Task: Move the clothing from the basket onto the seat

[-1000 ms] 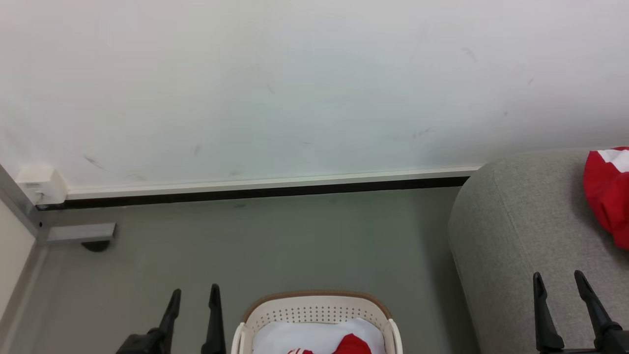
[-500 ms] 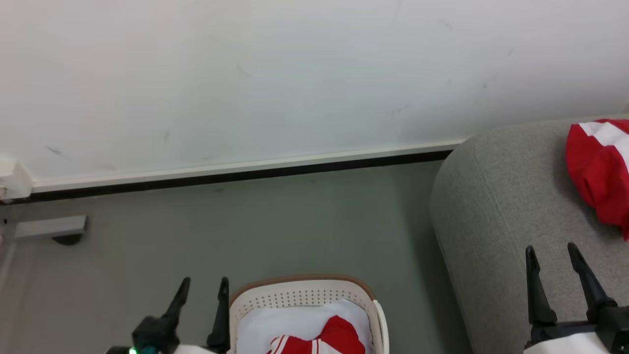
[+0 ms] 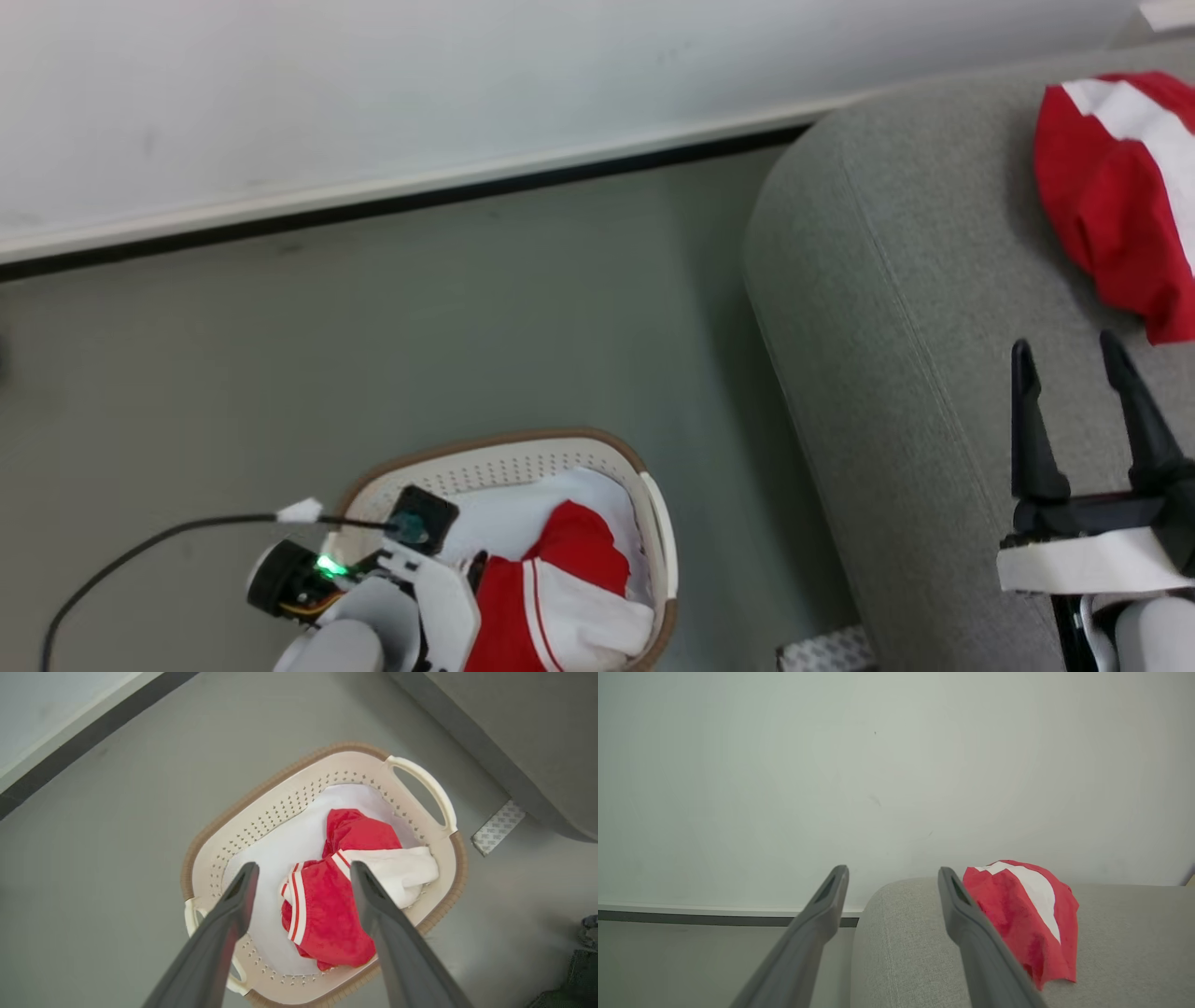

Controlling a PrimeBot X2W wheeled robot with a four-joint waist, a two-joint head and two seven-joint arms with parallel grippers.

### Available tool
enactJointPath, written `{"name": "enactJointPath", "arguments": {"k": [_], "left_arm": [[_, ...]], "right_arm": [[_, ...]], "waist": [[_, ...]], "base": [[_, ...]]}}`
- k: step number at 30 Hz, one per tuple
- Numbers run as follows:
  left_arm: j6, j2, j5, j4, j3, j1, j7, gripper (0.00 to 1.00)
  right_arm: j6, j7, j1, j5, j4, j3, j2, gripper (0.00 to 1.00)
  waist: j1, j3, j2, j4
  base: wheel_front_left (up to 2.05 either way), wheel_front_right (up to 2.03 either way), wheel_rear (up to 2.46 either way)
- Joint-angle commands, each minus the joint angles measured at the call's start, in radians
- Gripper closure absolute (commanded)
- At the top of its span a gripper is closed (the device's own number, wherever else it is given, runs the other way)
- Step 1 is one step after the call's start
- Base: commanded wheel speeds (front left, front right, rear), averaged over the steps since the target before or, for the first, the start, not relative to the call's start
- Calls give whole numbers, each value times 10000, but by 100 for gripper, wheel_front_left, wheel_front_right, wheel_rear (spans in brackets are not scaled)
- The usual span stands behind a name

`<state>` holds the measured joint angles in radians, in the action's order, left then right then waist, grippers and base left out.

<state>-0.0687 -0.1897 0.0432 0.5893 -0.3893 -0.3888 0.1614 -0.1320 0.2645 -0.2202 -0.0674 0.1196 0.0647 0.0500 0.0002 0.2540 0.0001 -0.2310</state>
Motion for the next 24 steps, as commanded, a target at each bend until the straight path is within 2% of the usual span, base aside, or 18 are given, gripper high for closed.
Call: {"name": "enactJointPath", "arguments": {"k": [1, 6, 10, 19, 24], "left_arm": [[-77, 64, -137, 369, -100, -261, 261, 0], [-380, 283, -488, 1763, -920, -1168, 874, 0], [-498, 485, -623, 2637, -1382, -1862, 885, 0], [-556, 933, -335, 4132, -1663, -3096, 546, 0], [-451, 858, -672, 4813, -1978, -3837, 460, 0]], "right_arm": [[25, -4, -278, -37, -140, -22, 7, 0], [25, -4, -837, -220, -461, -228, 3, 0], [25, -4, -1248, -231, -645, -611, 35, 0], [25, -4, -1724, -375, -1111, -658, 172, 0], [25, -4, -1892, -459, -1504, -640, 258, 0]], "waist": [[-2, 646, -1, -510], [-2, 1672, -1, -954], [-2, 2573, -1, -1207], [-2, 3929, -1, -1188], [-2, 4708, -1, -1175]], "base": [[0, 0, 0], [0, 0, 0], [0, 0, 0], [0, 0, 0], [0, 0, 0]]}}
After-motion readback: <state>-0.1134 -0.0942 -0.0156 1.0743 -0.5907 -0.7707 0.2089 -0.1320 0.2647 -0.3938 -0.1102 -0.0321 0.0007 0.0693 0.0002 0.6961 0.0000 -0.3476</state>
